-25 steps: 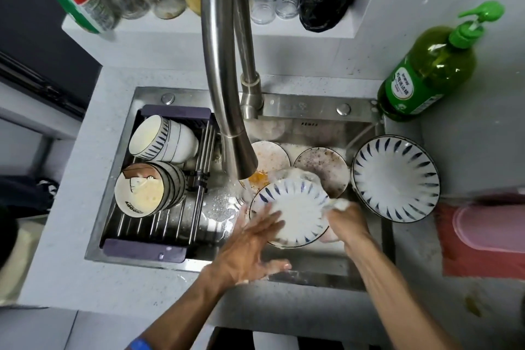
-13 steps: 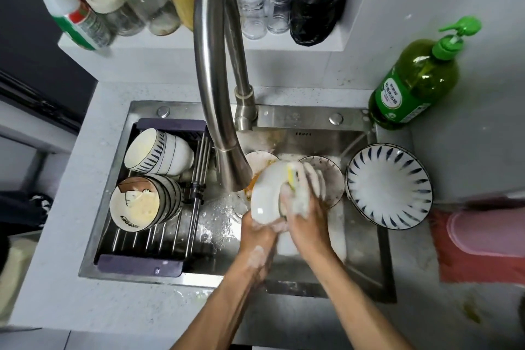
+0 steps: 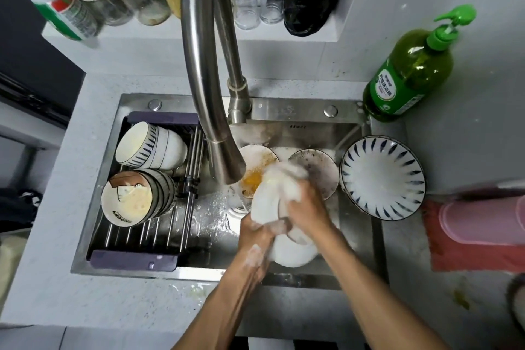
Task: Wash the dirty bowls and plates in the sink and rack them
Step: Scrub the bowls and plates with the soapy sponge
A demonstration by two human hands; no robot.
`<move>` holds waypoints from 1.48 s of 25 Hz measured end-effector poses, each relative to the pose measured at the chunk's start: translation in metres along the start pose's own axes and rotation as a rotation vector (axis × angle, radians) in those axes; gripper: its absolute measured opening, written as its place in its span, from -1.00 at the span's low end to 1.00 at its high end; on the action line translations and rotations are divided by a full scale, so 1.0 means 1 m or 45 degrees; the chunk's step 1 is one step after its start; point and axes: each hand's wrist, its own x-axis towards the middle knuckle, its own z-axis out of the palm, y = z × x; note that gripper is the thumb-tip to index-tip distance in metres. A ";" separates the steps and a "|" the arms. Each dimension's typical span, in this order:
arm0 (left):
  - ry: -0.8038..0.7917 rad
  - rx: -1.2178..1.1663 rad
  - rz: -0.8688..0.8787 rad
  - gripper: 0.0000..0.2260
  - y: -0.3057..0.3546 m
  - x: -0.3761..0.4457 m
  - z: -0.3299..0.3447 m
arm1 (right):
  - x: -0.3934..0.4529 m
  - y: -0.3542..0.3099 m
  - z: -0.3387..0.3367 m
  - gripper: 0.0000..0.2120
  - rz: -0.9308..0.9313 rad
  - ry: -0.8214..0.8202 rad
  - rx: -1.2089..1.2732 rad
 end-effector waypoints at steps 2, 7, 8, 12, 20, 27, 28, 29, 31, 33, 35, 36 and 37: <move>0.057 -0.117 0.020 -0.61 -0.003 0.006 0.002 | -0.002 0.000 -0.004 -0.50 0.128 0.119 0.005; -0.019 -0.574 -0.008 -0.72 -0.015 0.020 0.001 | -0.081 0.020 0.011 -0.36 -0.084 0.161 -0.323; -0.049 -0.574 -0.026 -0.75 -0.019 0.018 0.002 | -0.073 0.023 0.007 -0.35 0.084 0.277 -0.268; -0.052 -0.524 -0.067 -0.70 -0.020 0.023 0.005 | -0.045 0.004 0.010 -0.34 0.265 0.316 -0.130; 0.009 -0.406 -0.008 -0.63 -0.009 0.026 0.005 | -0.058 0.012 0.022 -0.42 0.043 0.330 -0.050; -0.007 1.475 1.010 -0.76 -0.011 0.005 -0.016 | 0.010 -0.010 -0.023 -0.60 0.705 0.285 0.712; -0.035 1.550 1.151 -0.59 -0.017 0.012 -0.023 | 0.010 -0.007 -0.028 -0.60 0.695 0.334 0.584; -0.054 1.503 1.185 -0.47 -0.027 0.018 -0.029 | 0.008 -0.004 -0.030 -0.58 0.672 0.374 0.513; 0.001 1.271 1.179 -0.34 -0.029 0.019 -0.028 | 0.005 -0.003 -0.038 -0.59 0.647 0.456 0.531; -0.010 0.856 0.849 -0.19 -0.027 0.009 -0.015 | 0.006 0.001 -0.054 -0.60 0.695 0.513 0.586; -0.118 0.277 0.468 -0.05 -0.018 0.000 -0.003 | 0.002 0.012 -0.067 -0.58 0.702 0.515 0.534; -0.050 0.008 0.290 -0.04 -0.012 0.000 0.002 | 0.000 0.018 -0.071 -0.59 0.714 0.523 0.526; 0.077 -0.160 0.106 -0.13 -0.007 0.001 0.008 | -0.001 0.016 -0.077 -0.61 0.715 0.524 0.557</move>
